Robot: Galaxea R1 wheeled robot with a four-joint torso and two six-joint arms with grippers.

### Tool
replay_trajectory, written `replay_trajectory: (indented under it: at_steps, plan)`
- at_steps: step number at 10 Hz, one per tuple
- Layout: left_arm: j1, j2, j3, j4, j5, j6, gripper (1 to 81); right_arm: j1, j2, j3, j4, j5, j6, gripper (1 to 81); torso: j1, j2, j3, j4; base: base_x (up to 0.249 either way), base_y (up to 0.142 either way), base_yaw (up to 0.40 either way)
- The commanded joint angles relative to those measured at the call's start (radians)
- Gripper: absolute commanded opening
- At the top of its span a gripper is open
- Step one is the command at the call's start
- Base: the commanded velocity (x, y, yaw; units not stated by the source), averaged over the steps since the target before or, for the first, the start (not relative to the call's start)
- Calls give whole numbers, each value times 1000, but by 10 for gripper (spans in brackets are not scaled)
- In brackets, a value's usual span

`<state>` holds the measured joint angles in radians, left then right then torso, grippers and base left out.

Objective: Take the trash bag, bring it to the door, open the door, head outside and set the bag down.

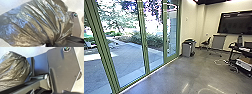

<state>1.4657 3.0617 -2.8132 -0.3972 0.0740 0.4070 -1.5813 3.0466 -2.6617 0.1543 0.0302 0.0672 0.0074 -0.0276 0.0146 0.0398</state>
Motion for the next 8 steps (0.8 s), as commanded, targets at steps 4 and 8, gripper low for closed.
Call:
replay_trajectory:
  at_steps: [4,8]
  plan:
    - [-66,6,0,3,59,6,10,48,2,4,-10,-56,-3,811,0,0,0,0,165,-81,0]
    - [-64,6,0,3,58,6,10,48,2,4,-10,-55,-3,811,0,0,0,0,166,-86,0]
